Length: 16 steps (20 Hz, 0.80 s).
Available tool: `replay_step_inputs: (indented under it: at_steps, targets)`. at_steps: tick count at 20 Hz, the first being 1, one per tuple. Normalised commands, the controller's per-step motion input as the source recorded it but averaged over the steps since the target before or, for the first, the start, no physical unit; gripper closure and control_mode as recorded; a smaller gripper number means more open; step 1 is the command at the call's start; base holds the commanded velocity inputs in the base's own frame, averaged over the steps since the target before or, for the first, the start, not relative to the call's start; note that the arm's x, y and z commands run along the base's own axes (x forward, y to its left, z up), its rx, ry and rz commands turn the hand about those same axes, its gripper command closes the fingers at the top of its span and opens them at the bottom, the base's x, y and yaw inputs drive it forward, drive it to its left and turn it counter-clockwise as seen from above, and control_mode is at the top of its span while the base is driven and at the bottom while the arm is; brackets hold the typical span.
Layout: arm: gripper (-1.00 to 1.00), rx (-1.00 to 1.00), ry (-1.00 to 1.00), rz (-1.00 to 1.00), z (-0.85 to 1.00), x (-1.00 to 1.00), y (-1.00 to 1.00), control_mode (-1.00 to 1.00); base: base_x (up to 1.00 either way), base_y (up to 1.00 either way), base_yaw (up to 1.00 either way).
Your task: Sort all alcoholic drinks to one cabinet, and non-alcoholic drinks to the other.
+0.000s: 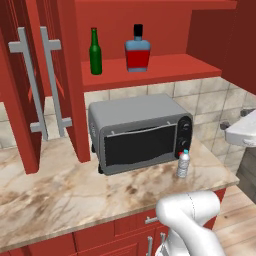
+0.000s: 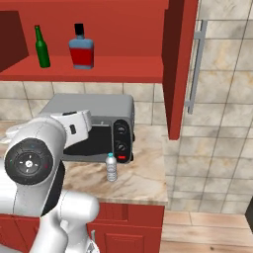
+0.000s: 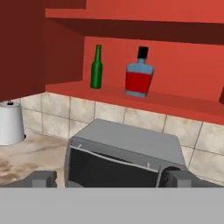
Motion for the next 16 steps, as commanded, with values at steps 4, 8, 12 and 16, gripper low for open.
replay_step_inputs:
  at_steps: [4,8,12,16]
  targets:
    - [-1.00,0.06,-0.08,0.05,-0.38,-0.03,0.00,-1.00,0.00,0.00,0.00]
    - [-1.00,0.05,-0.19,0.00,-0.32,-0.56,0.00,-1.00,0.00,0.00,0.00]
    - [-1.00,0.04,-0.15,0.00,-0.39,-0.58,0.00,-1.00,0.00,0.00,0.00]
    - [-1.00,0.06,-0.07,0.02,-0.46,-0.31,0.03,-1.00,0.00,0.00,0.00]
